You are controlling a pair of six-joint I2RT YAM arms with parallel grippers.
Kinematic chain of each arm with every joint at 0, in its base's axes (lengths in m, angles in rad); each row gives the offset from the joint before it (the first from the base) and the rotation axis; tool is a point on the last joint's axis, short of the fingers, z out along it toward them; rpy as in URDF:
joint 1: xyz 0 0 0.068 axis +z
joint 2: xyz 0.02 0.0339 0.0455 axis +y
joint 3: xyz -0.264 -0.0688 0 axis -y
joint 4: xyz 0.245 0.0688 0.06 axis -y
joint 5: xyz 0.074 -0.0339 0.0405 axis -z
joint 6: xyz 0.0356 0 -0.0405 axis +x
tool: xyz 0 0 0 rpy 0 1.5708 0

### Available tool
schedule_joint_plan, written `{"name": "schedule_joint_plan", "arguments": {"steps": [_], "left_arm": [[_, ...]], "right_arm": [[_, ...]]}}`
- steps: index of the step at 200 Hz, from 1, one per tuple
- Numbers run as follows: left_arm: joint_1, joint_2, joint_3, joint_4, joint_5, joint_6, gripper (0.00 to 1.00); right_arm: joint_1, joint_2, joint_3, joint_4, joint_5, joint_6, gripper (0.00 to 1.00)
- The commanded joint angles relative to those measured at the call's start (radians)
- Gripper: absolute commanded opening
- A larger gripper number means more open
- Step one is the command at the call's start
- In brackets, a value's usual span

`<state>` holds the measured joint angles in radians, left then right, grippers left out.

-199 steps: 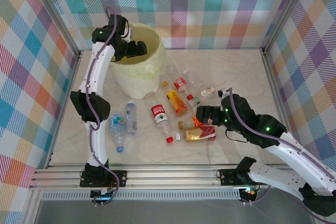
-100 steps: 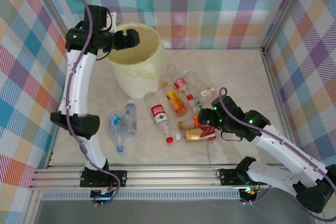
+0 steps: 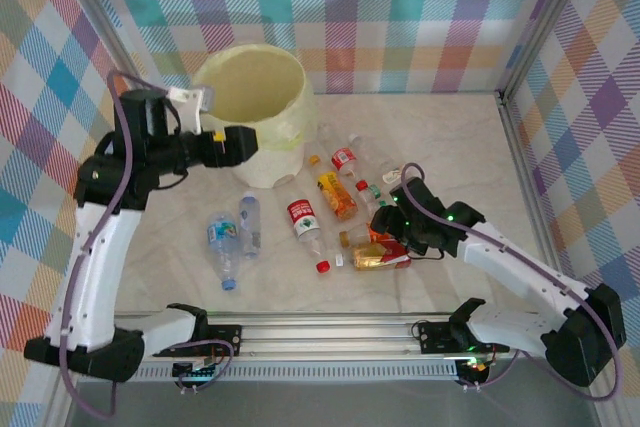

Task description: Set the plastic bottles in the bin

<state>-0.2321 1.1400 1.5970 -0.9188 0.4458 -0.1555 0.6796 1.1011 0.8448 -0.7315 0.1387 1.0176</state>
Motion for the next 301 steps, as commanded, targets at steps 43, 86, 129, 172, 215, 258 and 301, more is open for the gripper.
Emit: {"name": "schedule_joint_plan", "arguments": {"steps": [43,86,129,172,215,258,301], "left_arm": [[-0.081,-0.149,-0.328,0.189,0.085,-0.094,1.00],[-0.131,-0.170,-0.447,0.249,0.092,-0.134,1.00],[-0.204,-0.153,-0.500,0.280,0.055,-0.157,1.00],[-0.291,-0.118,-0.543,0.326,0.011,-0.183,1.00],[-0.365,-0.066,-0.546,0.326,-0.041,-0.181,1.00],[-0.413,-0.033,-0.565,0.349,-0.086,-0.186,1.00],[-0.437,-0.001,-0.571,0.368,-0.091,-0.190,1.00]], "right_arm": [[-0.006,0.099,-0.005,0.120,0.000,0.100,0.78],[-0.008,0.176,-0.006,0.160,0.005,0.122,0.78],[-0.010,0.203,-0.026,0.166,0.038,0.153,0.75],[-0.030,0.211,-0.018,0.114,0.042,0.162,0.75],[-0.037,0.236,0.000,0.066,0.011,0.161,0.84],[-0.034,0.176,-0.048,0.078,-0.022,0.217,0.87],[-0.040,0.154,-0.027,0.104,-0.049,0.176,0.85]]}}
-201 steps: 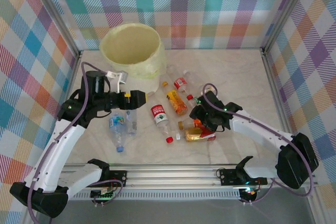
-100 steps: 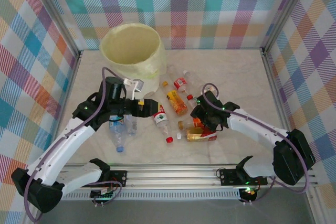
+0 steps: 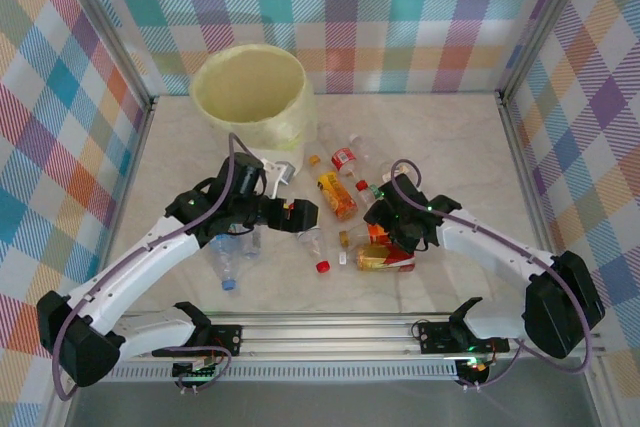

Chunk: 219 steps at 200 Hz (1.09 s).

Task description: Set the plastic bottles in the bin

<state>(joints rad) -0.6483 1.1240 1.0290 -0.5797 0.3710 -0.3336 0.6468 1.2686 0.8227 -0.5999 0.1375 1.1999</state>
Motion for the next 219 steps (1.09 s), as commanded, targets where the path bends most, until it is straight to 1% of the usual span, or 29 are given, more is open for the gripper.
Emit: {"name": "schedule_joint_plan", "arguments": {"steps": [1,22,43,54,72,96,143,162,183,219], "left_arm": [[-0.022,0.015,-0.004,0.029,-0.017,-0.013,1.00],[-0.030,0.025,-0.001,0.026,-0.026,-0.007,1.00],[-0.032,0.029,0.000,0.028,-0.029,-0.006,1.00],[-0.034,0.029,0.003,0.031,-0.025,-0.006,1.00],[-0.039,0.027,0.008,0.033,-0.021,0.001,1.00],[-0.043,0.023,0.017,0.020,-0.030,0.011,1.00],[-0.047,0.019,0.013,0.020,-0.037,0.004,1.00],[-0.048,0.019,0.007,0.025,-0.037,0.002,1.00],[-0.049,0.024,-0.002,0.035,-0.040,-0.005,1.00],[-0.051,0.023,-0.009,0.040,-0.038,-0.016,1.00]], "right_arm": [[-0.007,-0.014,-0.004,-0.023,-0.050,-0.009,0.85],[-0.007,-0.021,0.037,-0.037,-0.063,-0.047,0.85],[-0.009,-0.015,0.081,-0.086,-0.037,-0.081,0.87],[-0.018,-0.011,0.083,-0.093,-0.023,-0.094,0.87],[-0.050,0.007,0.075,-0.077,-0.038,-0.125,0.87],[-0.064,0.051,0.085,-0.093,-0.032,-0.159,0.88],[-0.060,0.075,0.040,-0.026,-0.111,-0.136,0.90],[-0.052,0.069,0.028,-0.022,-0.122,-0.117,0.94],[-0.049,0.077,-0.002,0.022,-0.149,-0.087,0.96],[-0.045,0.106,-0.027,0.061,-0.148,-0.047,0.94]]}}
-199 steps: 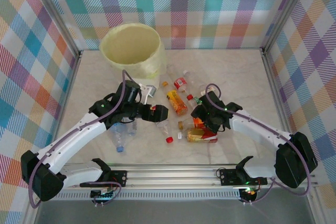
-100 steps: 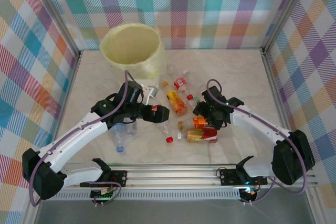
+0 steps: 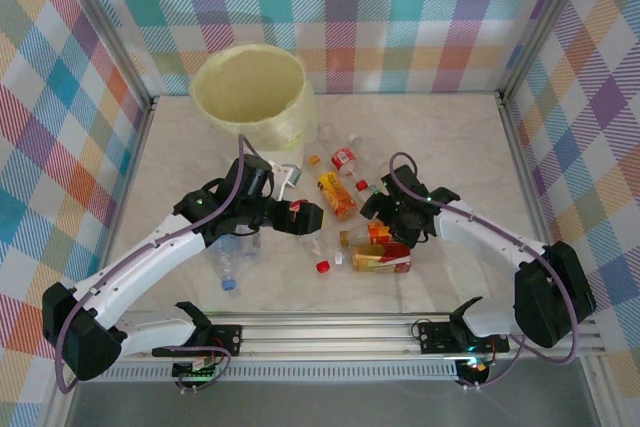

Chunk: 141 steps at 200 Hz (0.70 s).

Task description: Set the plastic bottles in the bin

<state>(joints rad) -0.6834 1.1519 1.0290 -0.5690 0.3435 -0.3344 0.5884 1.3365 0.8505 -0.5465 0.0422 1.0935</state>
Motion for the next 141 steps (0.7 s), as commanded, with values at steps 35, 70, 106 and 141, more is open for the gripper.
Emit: {"name": "schedule_joint_plan", "arguments": {"steps": [35,70,106,141], "left_arm": [[-0.018,-0.009,-0.015,0.024,-0.021,-0.015,1.00],[-0.019,-0.002,-0.023,0.040,-0.020,-0.023,1.00],[-0.025,0.014,-0.018,0.047,-0.017,-0.025,1.00],[-0.036,0.013,-0.018,0.046,-0.024,-0.029,1.00]], "right_arm": [[0.013,0.043,-0.037,0.019,-0.055,0.057,0.92],[0.004,0.035,-0.034,0.000,-0.026,0.049,0.91],[0.001,0.061,-0.042,0.044,0.008,0.069,0.87],[-0.008,0.086,-0.039,0.093,0.047,0.075,0.87]]}}
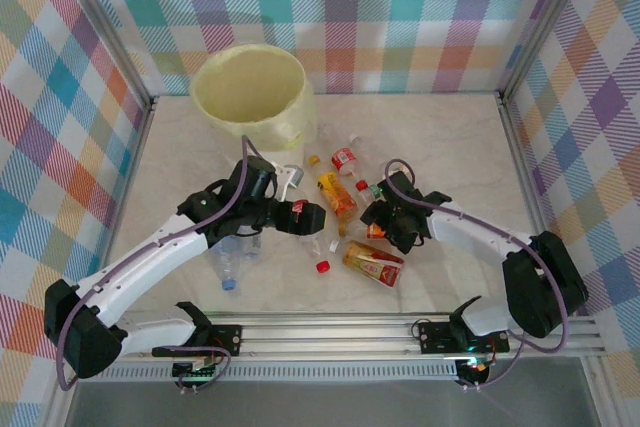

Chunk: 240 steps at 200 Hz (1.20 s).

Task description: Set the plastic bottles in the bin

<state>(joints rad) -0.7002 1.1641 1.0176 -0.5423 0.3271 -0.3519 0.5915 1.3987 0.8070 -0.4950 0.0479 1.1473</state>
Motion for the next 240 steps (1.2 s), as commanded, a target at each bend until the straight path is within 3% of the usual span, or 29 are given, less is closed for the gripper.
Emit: {"name": "schedule_joint_plan", "arguments": {"steps": [1,172,189,214,240], "left_arm": [[-0.019,0.000,-0.007,0.019,-0.008,-0.011,1.00],[-0.090,0.061,-0.001,0.051,-0.032,-0.031,1.00],[-0.100,0.068,0.003,0.052,-0.038,-0.031,1.00],[-0.111,0.084,0.003,0.061,-0.041,-0.036,1.00],[-0.124,0.104,0.015,0.070,-0.042,-0.036,1.00]], "right_arm": [[-0.012,0.024,0.004,0.043,0.042,0.022,0.87],[-0.202,0.060,-0.015,0.029,0.100,-0.042,0.83],[-0.230,0.053,-0.022,0.037,0.090,-0.057,0.77],[-0.217,0.044,-0.023,0.073,0.052,-0.086,0.73],[-0.187,0.031,-0.050,0.089,0.041,-0.066,0.77]]}}
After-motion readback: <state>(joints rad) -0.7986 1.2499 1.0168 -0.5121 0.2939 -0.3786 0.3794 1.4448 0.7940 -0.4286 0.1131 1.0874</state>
